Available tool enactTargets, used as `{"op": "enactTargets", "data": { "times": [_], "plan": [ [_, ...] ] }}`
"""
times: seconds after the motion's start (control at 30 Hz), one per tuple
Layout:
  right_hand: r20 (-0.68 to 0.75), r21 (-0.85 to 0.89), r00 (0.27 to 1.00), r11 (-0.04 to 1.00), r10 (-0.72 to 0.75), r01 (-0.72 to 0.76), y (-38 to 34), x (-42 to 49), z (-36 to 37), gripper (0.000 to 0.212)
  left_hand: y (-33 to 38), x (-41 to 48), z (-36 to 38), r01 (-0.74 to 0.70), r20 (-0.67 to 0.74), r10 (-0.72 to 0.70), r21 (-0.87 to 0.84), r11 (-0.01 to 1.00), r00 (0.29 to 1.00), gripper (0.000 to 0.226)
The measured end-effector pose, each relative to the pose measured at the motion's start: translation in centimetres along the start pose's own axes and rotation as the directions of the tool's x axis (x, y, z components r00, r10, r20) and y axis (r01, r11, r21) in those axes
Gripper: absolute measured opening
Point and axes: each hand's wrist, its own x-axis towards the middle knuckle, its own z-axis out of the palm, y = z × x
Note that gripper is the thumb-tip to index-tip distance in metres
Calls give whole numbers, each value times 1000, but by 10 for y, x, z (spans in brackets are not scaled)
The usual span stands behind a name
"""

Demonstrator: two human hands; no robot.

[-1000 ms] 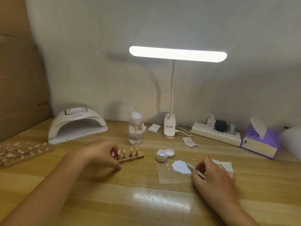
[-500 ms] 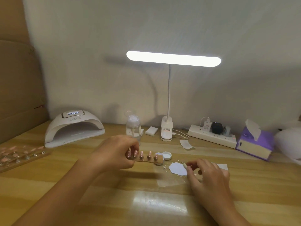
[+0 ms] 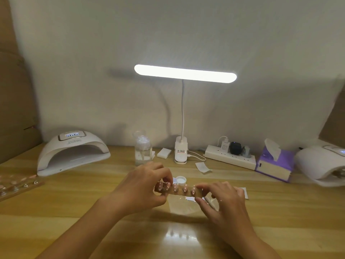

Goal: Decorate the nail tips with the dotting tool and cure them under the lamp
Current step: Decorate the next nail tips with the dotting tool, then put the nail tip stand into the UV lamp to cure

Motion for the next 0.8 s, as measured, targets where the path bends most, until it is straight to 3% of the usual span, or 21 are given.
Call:
{"op": "enactTargets", "data": {
  "times": [0.13,0.23,0.3,0.43,0.53,0.63,0.8],
  "plan": [
    [42,-18,996,996,83,-82,12,12,-27,22,4,-2,9,72,-95,-79,-76,994,992,42],
    [62,53,967,967,246,-249,34,20,-63,17,10,-4,17,116,-129,-138,-160,980,982,46],
    [60,138,938,928,341,-346,56,17,-95,18,20,-4,23,138,-97,-165,-238,961,981,45],
    [94,97,893,889,440,-448,100,-16,-160,17,57,-2,40,192,54,-190,-490,850,980,47],
    [166,66,849,853,502,-517,119,-41,-190,24,105,22,56,248,260,-101,-633,733,960,59],
    [200,74,838,845,508,-530,132,-44,-201,19,160,65,75,375,452,-22,-712,593,892,67],
    [221,97,790,793,572,-601,154,-40,-223,22,223,110,104,442,442,-39,-885,147,896,35]
  ]
}}
